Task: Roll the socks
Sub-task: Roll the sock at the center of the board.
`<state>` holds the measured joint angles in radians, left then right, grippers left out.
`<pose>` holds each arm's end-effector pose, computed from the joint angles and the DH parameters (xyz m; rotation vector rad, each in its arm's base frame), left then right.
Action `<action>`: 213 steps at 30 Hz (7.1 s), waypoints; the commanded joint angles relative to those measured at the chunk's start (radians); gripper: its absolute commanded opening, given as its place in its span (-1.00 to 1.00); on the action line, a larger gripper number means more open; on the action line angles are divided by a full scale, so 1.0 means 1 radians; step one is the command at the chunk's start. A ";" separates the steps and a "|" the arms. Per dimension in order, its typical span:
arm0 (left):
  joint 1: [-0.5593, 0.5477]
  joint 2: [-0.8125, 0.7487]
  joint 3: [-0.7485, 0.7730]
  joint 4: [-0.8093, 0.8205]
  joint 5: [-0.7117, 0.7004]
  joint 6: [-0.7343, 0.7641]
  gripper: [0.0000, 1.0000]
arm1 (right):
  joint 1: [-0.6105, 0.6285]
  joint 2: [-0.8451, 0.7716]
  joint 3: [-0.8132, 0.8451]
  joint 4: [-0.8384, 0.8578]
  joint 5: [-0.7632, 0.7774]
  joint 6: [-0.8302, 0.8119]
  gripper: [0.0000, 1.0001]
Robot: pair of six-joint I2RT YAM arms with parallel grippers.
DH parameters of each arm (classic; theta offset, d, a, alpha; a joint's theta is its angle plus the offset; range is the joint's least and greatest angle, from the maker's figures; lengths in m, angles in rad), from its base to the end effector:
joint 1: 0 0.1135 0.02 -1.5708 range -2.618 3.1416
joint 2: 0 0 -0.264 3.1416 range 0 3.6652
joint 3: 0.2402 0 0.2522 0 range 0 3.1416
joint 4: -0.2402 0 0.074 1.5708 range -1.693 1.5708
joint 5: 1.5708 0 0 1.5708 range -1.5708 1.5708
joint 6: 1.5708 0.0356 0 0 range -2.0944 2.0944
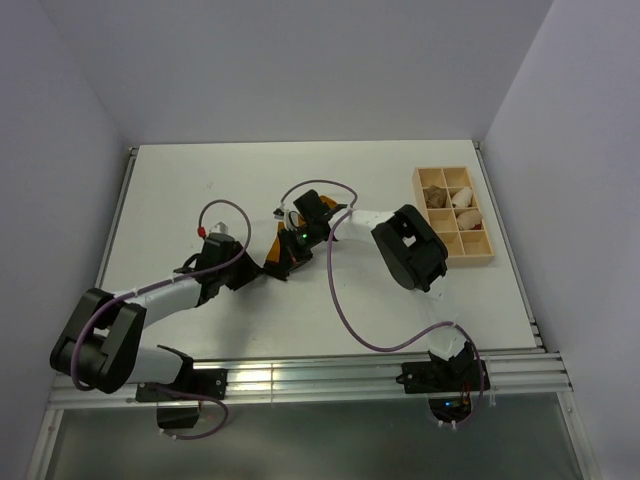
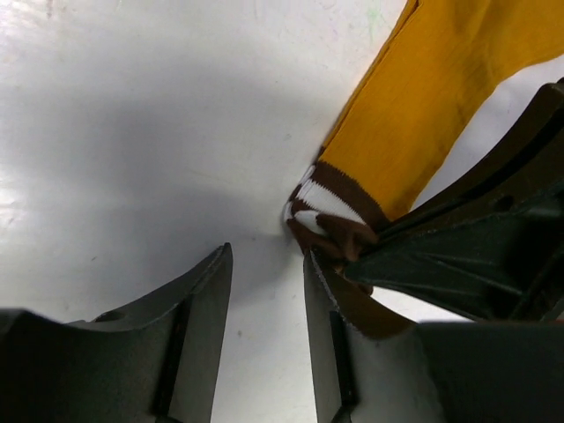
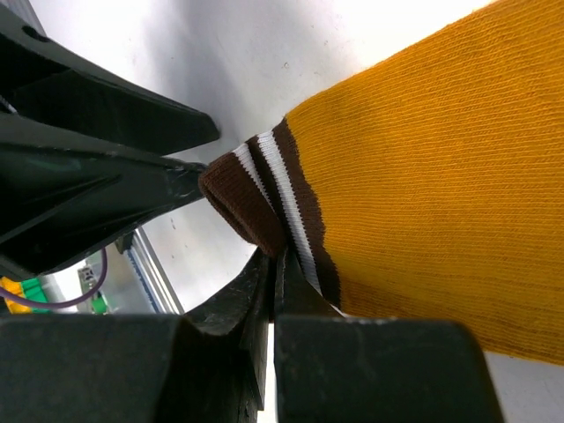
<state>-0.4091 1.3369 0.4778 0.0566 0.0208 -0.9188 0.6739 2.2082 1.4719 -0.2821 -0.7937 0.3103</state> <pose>0.2203 -0.0963 0.1452 -0.6137 2.3969 -0.6366 0.3364 0.3012 0.1214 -0.8062 2.6061 1.3633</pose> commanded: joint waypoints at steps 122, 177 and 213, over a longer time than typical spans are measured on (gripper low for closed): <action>-0.054 0.058 0.162 -0.126 -0.119 -0.115 -0.60 | 0.311 -0.225 -0.433 0.612 0.792 -0.473 -0.72; -0.030 0.128 0.041 0.190 -0.122 -0.124 -0.13 | -0.031 -0.027 -0.269 0.515 0.001 0.254 -1.00; -0.063 0.170 0.188 -0.172 -0.232 -0.063 -0.91 | 0.104 -0.468 -0.395 0.387 0.569 -0.183 0.22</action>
<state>-0.4679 1.5154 0.6449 0.0189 -0.1768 -1.0306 0.7036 1.8076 1.1240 0.0448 -0.4034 0.2939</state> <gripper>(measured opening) 0.142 0.602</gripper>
